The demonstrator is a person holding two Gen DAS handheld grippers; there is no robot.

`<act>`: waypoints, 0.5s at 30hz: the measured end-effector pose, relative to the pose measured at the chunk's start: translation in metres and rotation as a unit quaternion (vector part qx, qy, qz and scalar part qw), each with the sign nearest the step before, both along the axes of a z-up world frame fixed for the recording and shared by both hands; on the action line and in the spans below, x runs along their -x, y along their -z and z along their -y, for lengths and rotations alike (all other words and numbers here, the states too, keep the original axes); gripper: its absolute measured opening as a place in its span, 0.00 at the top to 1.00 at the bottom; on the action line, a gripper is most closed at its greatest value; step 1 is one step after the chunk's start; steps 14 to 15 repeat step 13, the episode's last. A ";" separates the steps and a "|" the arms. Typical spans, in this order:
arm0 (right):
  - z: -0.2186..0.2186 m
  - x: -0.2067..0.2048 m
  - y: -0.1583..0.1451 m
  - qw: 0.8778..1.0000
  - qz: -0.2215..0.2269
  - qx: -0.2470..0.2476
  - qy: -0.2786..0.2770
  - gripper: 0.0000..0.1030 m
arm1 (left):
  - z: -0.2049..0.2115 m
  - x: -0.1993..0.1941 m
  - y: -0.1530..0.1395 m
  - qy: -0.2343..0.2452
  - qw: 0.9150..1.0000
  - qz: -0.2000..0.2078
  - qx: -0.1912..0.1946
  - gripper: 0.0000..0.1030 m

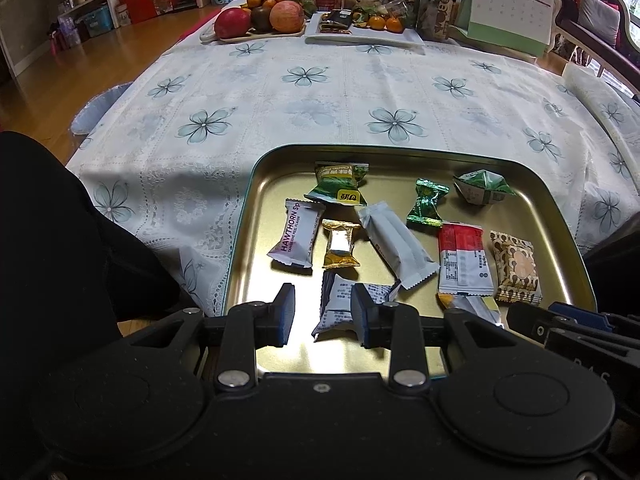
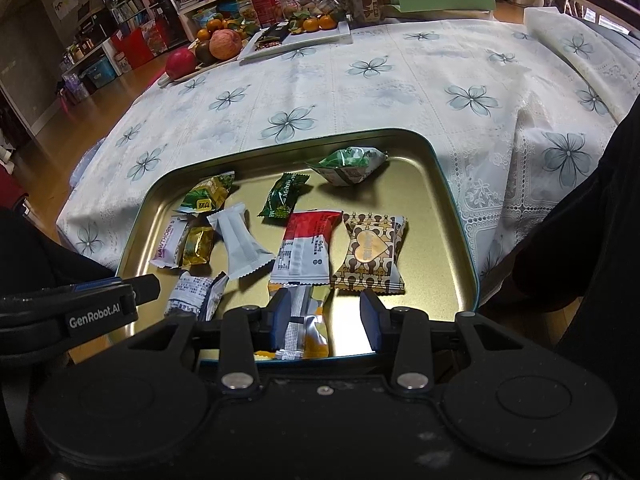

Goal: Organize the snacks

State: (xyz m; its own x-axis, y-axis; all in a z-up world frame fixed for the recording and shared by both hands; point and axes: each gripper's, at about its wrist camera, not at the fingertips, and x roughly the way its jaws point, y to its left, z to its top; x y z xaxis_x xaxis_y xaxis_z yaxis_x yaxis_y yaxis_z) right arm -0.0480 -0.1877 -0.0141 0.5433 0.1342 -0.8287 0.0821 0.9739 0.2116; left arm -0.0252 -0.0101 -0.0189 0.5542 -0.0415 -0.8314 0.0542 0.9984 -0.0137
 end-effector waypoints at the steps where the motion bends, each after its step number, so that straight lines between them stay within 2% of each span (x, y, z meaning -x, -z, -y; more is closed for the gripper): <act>1: 0.000 0.000 0.000 1.000 0.000 0.000 0.000 0.61 | 0.000 0.000 0.000 0.000 1.000 0.001 0.000 0.60; 15: 0.000 0.000 0.000 1.000 0.001 0.000 -0.001 0.61 | 0.000 0.002 -0.001 -0.001 1.000 0.008 -0.007 0.60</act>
